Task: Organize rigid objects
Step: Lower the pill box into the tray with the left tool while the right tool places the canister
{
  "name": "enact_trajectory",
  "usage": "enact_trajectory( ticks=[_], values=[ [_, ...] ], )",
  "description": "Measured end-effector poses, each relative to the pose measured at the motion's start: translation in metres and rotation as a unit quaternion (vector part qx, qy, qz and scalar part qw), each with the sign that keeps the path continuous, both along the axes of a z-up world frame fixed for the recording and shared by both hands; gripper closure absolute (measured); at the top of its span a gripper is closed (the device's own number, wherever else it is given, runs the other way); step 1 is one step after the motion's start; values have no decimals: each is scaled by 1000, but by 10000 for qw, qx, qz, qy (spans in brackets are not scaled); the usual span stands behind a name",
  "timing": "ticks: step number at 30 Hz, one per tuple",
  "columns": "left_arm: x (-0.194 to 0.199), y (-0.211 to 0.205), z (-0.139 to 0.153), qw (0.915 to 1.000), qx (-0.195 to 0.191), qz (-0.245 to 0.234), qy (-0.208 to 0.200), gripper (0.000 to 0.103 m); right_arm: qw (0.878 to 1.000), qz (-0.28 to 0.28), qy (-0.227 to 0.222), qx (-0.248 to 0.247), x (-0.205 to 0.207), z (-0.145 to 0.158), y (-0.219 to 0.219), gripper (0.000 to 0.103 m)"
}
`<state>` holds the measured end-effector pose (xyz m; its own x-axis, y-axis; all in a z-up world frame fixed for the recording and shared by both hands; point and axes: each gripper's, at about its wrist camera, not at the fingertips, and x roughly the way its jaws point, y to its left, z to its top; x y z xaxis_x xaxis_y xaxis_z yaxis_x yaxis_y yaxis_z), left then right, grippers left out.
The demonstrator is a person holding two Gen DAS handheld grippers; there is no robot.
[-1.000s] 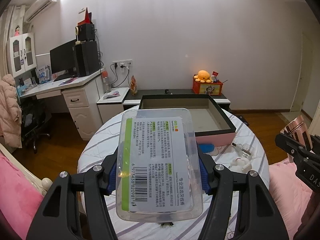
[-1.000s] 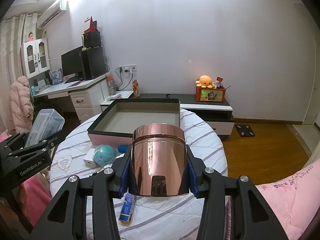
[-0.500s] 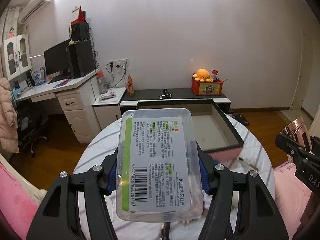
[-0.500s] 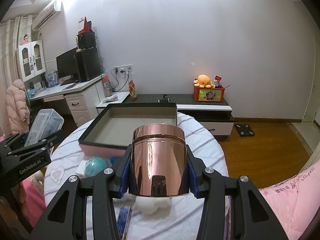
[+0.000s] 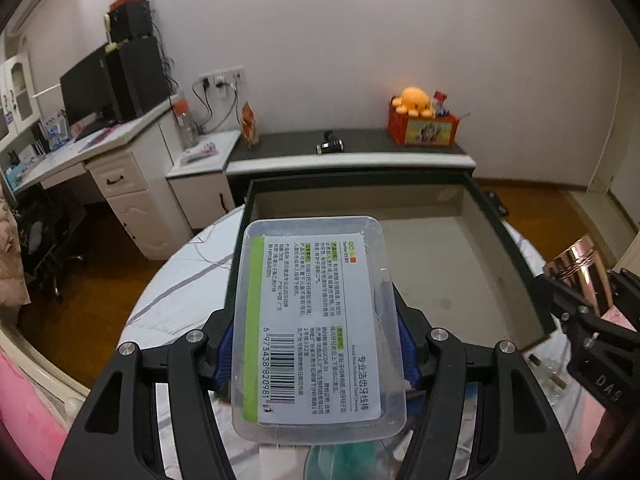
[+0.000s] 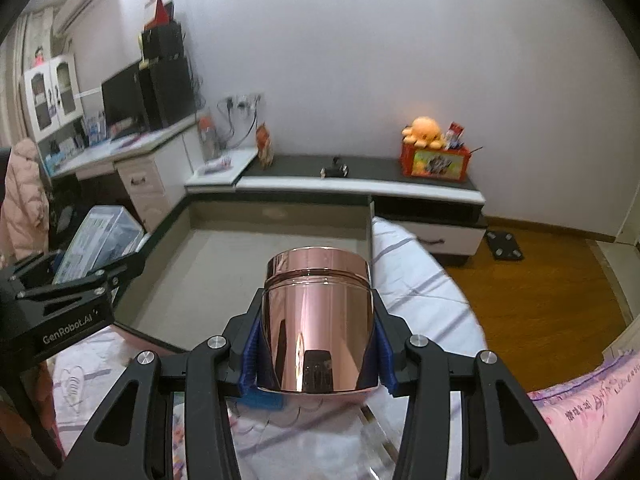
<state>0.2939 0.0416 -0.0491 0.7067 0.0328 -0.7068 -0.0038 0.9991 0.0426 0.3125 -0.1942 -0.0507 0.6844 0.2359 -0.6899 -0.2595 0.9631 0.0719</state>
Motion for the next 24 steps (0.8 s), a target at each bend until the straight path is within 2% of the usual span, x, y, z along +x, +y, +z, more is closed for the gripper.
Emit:
enact_trajectory(
  ticks=[4, 7, 9, 10, 11, 12, 14, 18, 24],
  values=[
    [15, -1, -10, 9998, 161, -34, 135, 40, 9996, 88, 252, -50, 19, -18, 6, 55],
    [22, 2, -17, 9997, -3, -31, 246, 38, 9993, 91, 353, -9, 26, -25, 5, 55],
    [26, 4, -19, 9994, -99, -31, 316, 30, 9992, 53, 361, 152, 29, -27, 2, 55],
    [28, 5, -20, 9994, -92, -28, 330, 18, 9991, 42, 378, 192, 32, -28, 1, 55],
    [28, 5, -20, 9995, -80, 0, 292, 10, 9990, 18, 389, 198, 33, -28, 1, 53],
    [27, 6, -19, 9997, -51, 47, 241, 8, 9991, -13, 383, 184, 33, -29, 0, 50],
    [27, 8, -19, 9997, -41, 101, 207, 8, 9994, -61, 302, 142, 32, -27, -1, 23],
    [28, 14, -21, 9994, -100, 147, 292, 7, 9997, -53, 174, 147, 28, -22, 0, 22],
    [22, 16, -20, 9993, -117, 200, 293, 7, 9995, -72, 242, 214, 27, -20, -2, 22]
  ],
)
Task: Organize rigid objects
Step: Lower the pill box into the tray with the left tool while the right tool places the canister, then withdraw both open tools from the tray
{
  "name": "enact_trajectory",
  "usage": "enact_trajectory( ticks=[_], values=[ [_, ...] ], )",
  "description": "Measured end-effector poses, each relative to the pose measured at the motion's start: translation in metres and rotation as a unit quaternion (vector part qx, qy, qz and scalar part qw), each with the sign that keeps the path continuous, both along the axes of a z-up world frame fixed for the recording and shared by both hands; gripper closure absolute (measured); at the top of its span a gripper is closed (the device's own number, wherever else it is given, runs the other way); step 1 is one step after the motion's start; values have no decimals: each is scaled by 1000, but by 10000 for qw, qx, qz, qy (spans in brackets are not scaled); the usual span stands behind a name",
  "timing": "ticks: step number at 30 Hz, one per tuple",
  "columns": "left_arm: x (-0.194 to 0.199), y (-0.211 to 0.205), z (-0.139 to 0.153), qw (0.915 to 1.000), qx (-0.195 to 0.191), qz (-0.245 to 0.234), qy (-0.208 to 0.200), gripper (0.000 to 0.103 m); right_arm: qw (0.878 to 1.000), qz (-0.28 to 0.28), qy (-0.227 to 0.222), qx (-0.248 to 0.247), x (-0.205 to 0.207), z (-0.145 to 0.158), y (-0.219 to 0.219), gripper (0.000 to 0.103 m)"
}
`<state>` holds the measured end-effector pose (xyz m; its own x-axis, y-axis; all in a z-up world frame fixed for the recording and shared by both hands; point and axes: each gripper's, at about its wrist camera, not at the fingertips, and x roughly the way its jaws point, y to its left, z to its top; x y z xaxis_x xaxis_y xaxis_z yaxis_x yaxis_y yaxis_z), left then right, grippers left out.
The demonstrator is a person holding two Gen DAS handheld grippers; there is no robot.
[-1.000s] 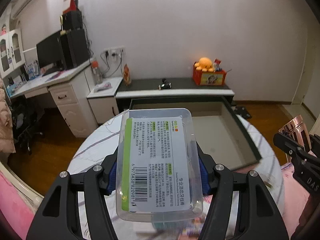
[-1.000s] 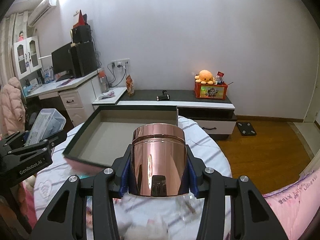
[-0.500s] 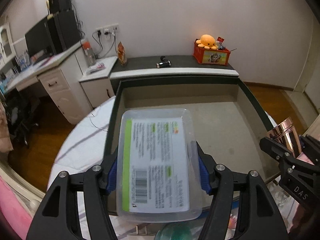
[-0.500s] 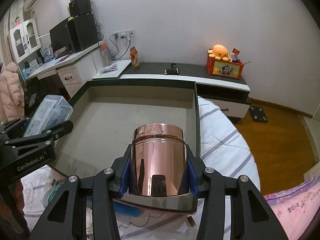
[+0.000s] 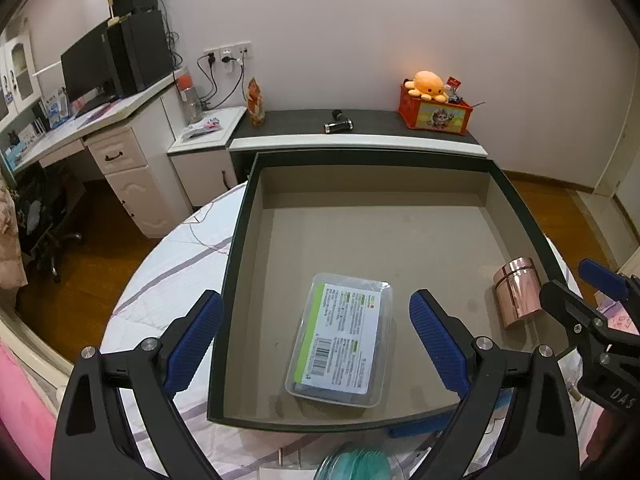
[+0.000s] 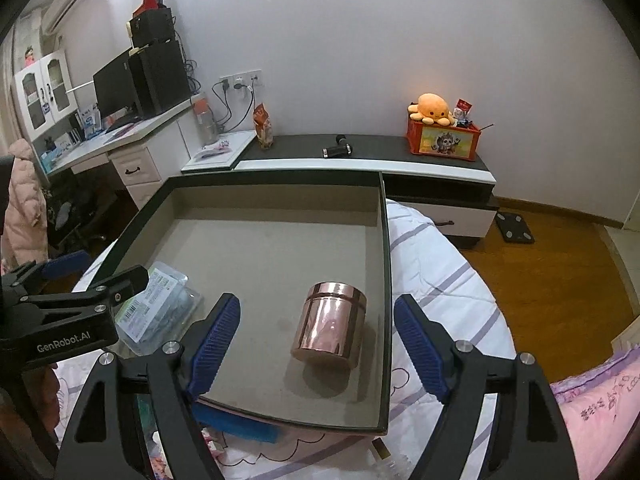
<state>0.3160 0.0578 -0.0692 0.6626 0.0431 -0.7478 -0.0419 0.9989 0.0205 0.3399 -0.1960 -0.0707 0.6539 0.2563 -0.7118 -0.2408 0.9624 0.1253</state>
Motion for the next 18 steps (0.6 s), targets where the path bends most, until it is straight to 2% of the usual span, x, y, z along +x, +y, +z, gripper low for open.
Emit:
enact_trajectory(
  ticks=[5, 9, 18],
  values=[
    [-13, -2, 9, 10000, -20, -13, -49, 7, 9999, -69, -148, -40, -11, 11, -4, 22],
    [-33, -3, 23, 9997, 12, -31, -235, 7, 9993, -87, -360, -97, -32, 27, -5, 22],
    [-116, -5, 56, 9956, 113, 25, -930, 7, 9965, -151, -812, -91, -102, 61, -11, 22]
  ],
)
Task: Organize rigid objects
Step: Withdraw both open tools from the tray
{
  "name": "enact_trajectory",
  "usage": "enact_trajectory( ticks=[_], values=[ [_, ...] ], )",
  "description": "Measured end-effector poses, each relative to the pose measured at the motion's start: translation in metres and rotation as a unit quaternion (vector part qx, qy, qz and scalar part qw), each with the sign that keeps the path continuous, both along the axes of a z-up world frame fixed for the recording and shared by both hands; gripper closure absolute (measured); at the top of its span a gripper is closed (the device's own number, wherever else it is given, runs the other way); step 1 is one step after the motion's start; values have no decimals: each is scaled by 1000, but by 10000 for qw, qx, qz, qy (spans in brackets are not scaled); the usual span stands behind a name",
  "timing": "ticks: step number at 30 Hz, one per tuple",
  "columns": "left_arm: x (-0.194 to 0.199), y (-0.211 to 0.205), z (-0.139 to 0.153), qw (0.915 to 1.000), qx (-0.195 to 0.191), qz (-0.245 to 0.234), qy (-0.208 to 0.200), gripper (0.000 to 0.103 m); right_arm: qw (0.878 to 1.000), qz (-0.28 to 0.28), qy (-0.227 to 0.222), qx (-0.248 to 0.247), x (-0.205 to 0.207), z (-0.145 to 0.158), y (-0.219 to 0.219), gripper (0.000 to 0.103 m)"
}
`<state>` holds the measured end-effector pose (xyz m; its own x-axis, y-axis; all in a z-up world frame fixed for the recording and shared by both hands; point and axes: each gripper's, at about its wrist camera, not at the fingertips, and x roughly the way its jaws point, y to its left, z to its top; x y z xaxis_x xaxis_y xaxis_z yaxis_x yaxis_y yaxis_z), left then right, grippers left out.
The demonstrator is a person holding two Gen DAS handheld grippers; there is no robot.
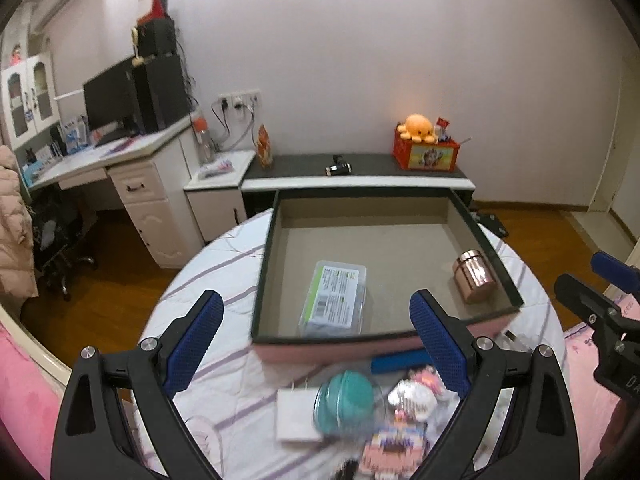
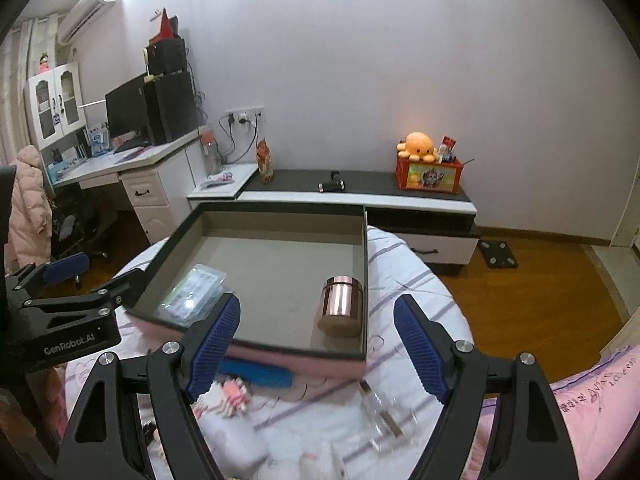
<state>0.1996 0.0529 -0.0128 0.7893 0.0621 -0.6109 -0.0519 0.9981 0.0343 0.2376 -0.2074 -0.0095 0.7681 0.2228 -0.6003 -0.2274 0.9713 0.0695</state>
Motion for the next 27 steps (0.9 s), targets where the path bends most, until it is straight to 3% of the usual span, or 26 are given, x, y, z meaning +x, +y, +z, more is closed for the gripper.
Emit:
enact_trajectory(
  ticks=[14, 27],
  values=[
    [-120, 0, 31, 9962, 66, 70, -863, 0, 9976, -124, -678, 58, -115, 38, -11, 22],
    [-158, -9, 34, 9946, 146, 73, -1026, 0, 9952, -225, -951, -19, -162, 40, -15, 21]
  ],
)
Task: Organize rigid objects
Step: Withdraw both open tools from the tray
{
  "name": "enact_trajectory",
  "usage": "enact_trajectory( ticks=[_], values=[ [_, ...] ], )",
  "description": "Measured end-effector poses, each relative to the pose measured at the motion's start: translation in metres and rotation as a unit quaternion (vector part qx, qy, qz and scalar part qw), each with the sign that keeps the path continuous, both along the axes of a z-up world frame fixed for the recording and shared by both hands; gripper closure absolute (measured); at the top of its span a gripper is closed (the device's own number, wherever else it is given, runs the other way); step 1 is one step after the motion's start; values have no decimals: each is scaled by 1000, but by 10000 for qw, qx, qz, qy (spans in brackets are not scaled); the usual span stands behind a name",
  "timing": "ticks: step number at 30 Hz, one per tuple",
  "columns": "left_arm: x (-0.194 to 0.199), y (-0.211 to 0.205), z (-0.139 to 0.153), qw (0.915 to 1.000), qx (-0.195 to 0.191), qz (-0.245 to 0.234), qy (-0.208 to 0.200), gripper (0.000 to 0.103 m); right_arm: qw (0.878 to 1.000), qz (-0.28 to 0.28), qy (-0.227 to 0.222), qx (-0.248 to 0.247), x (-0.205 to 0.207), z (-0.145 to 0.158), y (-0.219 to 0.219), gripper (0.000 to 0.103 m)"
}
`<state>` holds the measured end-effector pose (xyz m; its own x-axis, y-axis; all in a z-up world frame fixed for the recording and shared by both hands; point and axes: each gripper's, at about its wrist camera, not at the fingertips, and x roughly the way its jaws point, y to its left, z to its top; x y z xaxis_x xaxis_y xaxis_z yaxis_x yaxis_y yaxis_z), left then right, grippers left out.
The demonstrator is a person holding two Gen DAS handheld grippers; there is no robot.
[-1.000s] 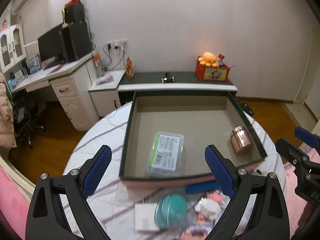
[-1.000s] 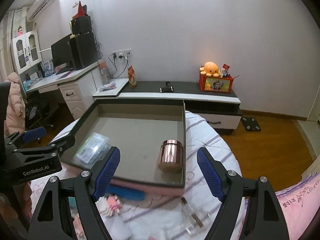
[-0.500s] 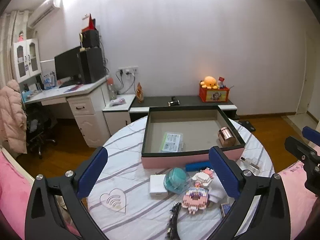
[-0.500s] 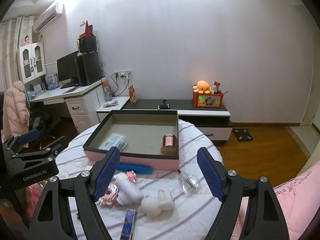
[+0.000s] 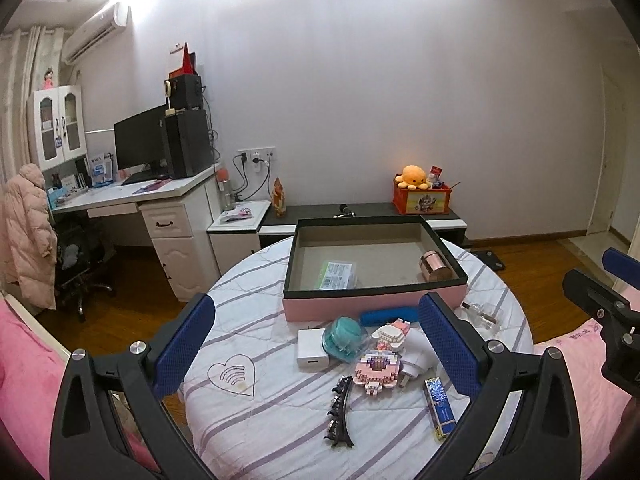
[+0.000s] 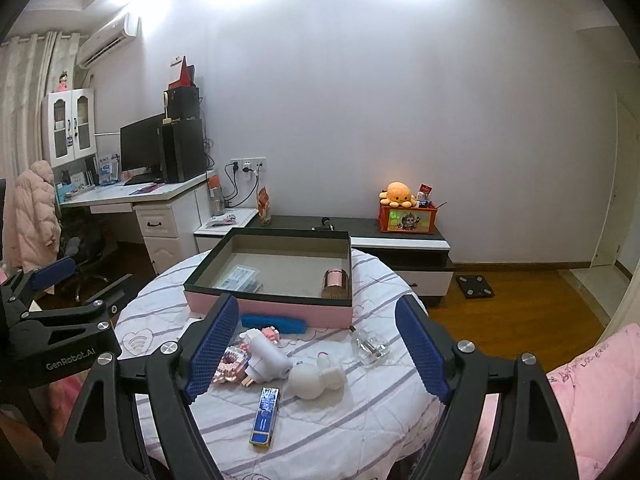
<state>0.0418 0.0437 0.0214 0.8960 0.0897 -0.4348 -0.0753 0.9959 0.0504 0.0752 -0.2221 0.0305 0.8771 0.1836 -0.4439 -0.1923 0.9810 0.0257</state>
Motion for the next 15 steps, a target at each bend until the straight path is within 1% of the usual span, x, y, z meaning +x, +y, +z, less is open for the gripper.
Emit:
enact_trajectory(
  ticks=[6, 15],
  values=[
    [-3, -3, 0, 10000, 3, -3, 5, 0, 10000, -48, -58, 2, -8, 2, -3, 21],
    [2, -4, 1, 9999, 40, 13, 138, 0, 9999, -109, 30, 24, -2, 0, -7, 21]
  ],
)
